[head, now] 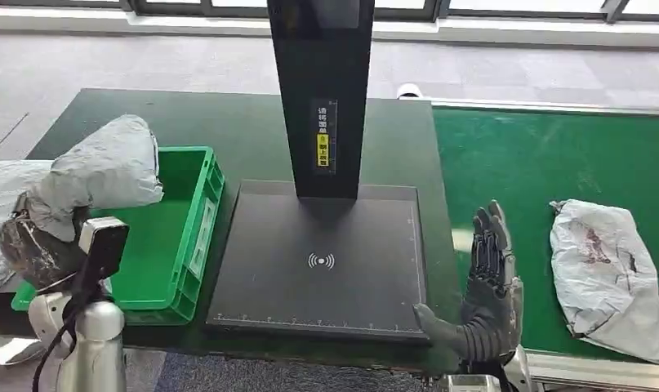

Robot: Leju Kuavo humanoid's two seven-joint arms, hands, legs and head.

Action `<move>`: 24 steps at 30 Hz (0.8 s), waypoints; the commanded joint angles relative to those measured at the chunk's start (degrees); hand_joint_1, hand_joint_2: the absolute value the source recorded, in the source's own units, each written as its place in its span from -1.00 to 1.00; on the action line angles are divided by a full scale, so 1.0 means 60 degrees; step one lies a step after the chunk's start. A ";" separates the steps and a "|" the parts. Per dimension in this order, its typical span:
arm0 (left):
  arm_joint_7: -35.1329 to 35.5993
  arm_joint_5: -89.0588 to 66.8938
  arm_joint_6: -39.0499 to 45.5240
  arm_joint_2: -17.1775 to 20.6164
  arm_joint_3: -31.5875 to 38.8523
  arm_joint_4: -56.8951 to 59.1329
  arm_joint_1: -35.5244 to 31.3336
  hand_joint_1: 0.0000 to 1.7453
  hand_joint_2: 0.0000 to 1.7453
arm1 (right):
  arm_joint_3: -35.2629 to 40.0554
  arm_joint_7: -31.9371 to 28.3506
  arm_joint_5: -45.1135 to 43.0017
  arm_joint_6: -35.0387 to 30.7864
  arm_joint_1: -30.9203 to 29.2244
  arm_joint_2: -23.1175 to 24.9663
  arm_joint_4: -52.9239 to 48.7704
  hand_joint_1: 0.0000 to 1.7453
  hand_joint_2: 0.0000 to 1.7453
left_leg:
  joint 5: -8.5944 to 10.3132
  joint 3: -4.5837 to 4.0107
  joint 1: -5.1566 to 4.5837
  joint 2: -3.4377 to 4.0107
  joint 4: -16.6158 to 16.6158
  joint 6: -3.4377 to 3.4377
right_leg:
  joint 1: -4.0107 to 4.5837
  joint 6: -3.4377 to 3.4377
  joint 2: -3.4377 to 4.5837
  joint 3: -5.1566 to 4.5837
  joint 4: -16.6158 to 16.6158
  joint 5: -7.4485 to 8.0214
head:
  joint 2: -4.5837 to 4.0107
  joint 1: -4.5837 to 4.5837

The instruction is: Moved the parcel from conveyor to table for the left to box.

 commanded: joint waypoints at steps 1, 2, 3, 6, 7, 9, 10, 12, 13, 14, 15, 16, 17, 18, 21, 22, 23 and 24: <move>0.0341 0.0090 -0.0588 0.0708 0.1036 0.3133 -0.1235 1.00 1.00 | 0.0155 0.0029 0.0007 0.0215 0.0062 -0.0373 -0.0098 -1.00 1.00 | 0.0008 0.0022 -0.0003 0.0014 -0.0026 0.0005 | 0.0002 0.0002 0.0011 0.0015 -0.0022 0.0008 | -0.0004 -0.0004; 0.0273 0.0139 -0.0664 0.0791 0.1131 0.3471 -0.1296 1.00 1.00 | 0.0150 0.0029 -0.0017 0.0280 0.0022 -0.0397 -0.0075 -1.00 1.00 | 0.0004 0.0015 -0.0005 0.0014 -0.0015 0.0003 | -0.0001 -0.0002 0.0013 0.0006 -0.0011 0.0004 | 0.0000 0.0000; 0.0333 0.0056 -0.0785 0.0854 0.1181 0.3759 -0.1338 1.00 1.00 | 0.0172 0.0029 -0.0044 0.0380 -0.0017 -0.0420 -0.0039 -1.00 1.00 | 0.0006 0.0016 -0.0002 0.0011 -0.0019 0.0004 | 0.0001 -0.0002 0.0009 0.0011 -0.0018 0.0006 | -0.0004 -0.0004; 0.0197 0.0020 -0.0868 0.0928 0.1293 0.4477 -0.1407 1.00 1.00 | 0.0218 0.0029 -0.0051 0.0546 -0.0240 -0.0388 0.0215 -1.00 1.00 | 0.0011 0.0043 -0.0005 0.0014 -0.0043 0.0005 | -0.0001 -0.0003 0.0013 0.0036 -0.0037 0.0011 | 0.0000 0.0000; 0.0138 -0.0021 -0.0830 0.0911 0.1306 0.4561 -0.1410 1.00 1.00 | 0.0219 0.0029 0.0008 0.0538 -0.0263 -0.0355 0.0273 -1.00 1.00 | 0.0008 0.0032 -0.0003 0.0022 -0.0033 0.0003 | -0.0003 -0.0003 0.0022 0.0024 -0.0029 0.0012 | 0.0000 -0.0004; 0.0090 -0.0089 -0.0870 0.0781 0.1223 0.4608 -0.1368 1.00 1.00 | 0.0212 0.0029 0.0058 0.0594 -0.0273 -0.0284 0.0338 -1.00 1.00 | 0.0004 0.0018 -0.0002 0.0022 -0.0019 0.0001 | -0.0002 -0.0004 0.0024 0.0009 -0.0015 0.0010 | 0.0000 -0.0004; 0.0089 -0.0242 -0.0949 0.0768 0.1132 0.4608 -0.1339 1.00 1.00 | 0.0154 0.0029 0.0077 0.0630 -0.0272 -0.0234 0.0374 -1.00 1.00 | 0.0011 0.0028 -0.0002 0.0023 -0.0035 0.0004 | 0.0000 -0.0003 0.0022 0.0019 -0.0032 0.0017 | 0.0000 -0.0004; 0.0075 -0.0275 -0.0827 0.0600 0.1114 0.4391 -0.1294 1.00 1.00 | 0.0088 0.0029 0.0095 0.0691 -0.0284 -0.0197 0.0390 -1.00 1.00 | 0.0011 0.0022 -0.0003 0.0009 -0.0031 0.0004 | -0.0002 -0.0003 0.0009 0.0017 -0.0029 0.0013 | 0.0000 -0.0004; -0.0002 -0.0327 -0.0739 0.0482 0.1043 0.4117 -0.1211 -1.00 1.00 | 0.0022 0.0029 0.0108 0.0738 -0.0334 -0.0144 0.0436 -1.00 1.00 | 0.0005 0.0007 0.0002 0.0007 -0.0014 0.0002 | 0.0002 -0.0003 0.0008 0.0004 -0.0017 0.0008 | 0.0000 -0.0004; -0.0013 -0.0349 -0.0728 0.0342 0.0960 0.3746 -0.1110 -1.00 -1.00 | -0.0025 0.0029 0.0124 0.0756 -0.0357 -0.0108 0.0467 -1.00 1.00 | 0.0007 0.0014 0.0003 0.0006 -0.0021 0.0004 | 0.0004 -0.0003 0.0006 0.0013 -0.0025 0.0011 | -0.0004 0.0000; -0.0027 -0.0388 -0.0696 0.0212 0.0840 0.3337 -0.0993 -1.00 -1.00 | -0.0047 0.0029 0.0134 0.0763 -0.0376 -0.0086 0.0480 -1.00 1.00 | 0.0006 0.0008 -0.0005 -0.0002 -0.0015 0.0004 | -0.0005 -0.0002 -0.0001 0.0008 -0.0014 0.0005 | 0.0000 -0.0004; 0.0012 -0.0446 -0.0697 0.0060 0.0644 0.2837 -0.0848 -1.00 -1.00 | -0.0042 0.0029 0.0128 0.0765 -0.0381 -0.0086 0.0498 -1.00 1.00 | 0.0011 0.0016 -0.0003 -0.0007 -0.0023 0.0005 | -0.0005 -0.0001 -0.0006 0.0019 -0.0024 0.0009 | 0.0000 0.0000; 0.0029 -0.0470 -0.0692 -0.0061 0.0453 0.2395 -0.0688 -1.00 -1.00 | -0.0016 0.0029 0.0116 0.0747 -0.0394 -0.0107 0.0526 -1.00 1.00 | 0.0003 -0.0001 0.0003 -0.0004 -0.0004 0.0003 | 0.0000 0.0001 0.0001 0.0003 -0.0010 0.0005 | -0.0004 -0.0004; 0.0051 -0.0610 -0.0666 -0.0131 0.0264 0.2078 -0.0546 -1.00 -1.00 | 0.0016 0.0029 0.0102 0.0693 -0.0380 -0.0144 0.0541 -1.00 1.00 | 0.0005 0.0000 0.0005 -0.0003 -0.0007 0.0005 | 0.0006 0.0002 0.0000 0.0008 -0.0017 0.0009 | 0.0000 0.0000; 0.0210 -0.0937 -0.0671 -0.0346 -0.0348 0.1355 -0.0301 -1.00 -1.00 | 0.0139 0.0029 0.0030 0.0420 -0.0245 -0.0295 0.0493 -1.00 1.00 | 0.0003 -0.0001 0.0001 -0.0005 -0.0007 0.0010 | 0.0004 0.0008 -0.0004 0.0008 -0.0020 0.0006 | 0.0000 0.0000; 0.0240 -0.0962 -0.0669 -0.0416 -0.0573 0.1160 -0.0276 -1.00 -1.00 | 0.0164 0.0029 0.0056 0.0285 -0.0140 -0.0311 0.0436 -1.00 1.00 | -0.0001 -0.0010 0.0001 -0.0013 0.0001 0.0007 | 0.0003 0.0007 -0.0010 0.0001 -0.0011 0.0000 | 0.0000 0.0000; 0.0259 -0.0974 -0.0638 -0.0464 -0.0630 0.1115 -0.0299 -1.00 -1.00 | 0.0161 0.0029 0.0067 0.0248 -0.0096 -0.0305 0.0411 -1.00 1.00 | 0.0001 -0.0002 0.0001 -0.0012 -0.0007 0.0009 | 0.0002 0.0009 -0.0010 0.0011 -0.0020 0.0001 | 0.0000 0.0000; 0.0269 -0.0998 -0.0630 -0.0493 -0.0739 0.1037 -0.0313 -1.00 -1.00 | 0.0171 0.0029 0.0089 0.0204 -0.0009 -0.0308 0.0351 -1.00 1.00 | 0.0001 -0.0009 0.0003 -0.0018 0.0001 0.0005 | 0.0003 0.0006 -0.0015 0.0003 -0.0012 -0.0001 | 0.0000 0.0000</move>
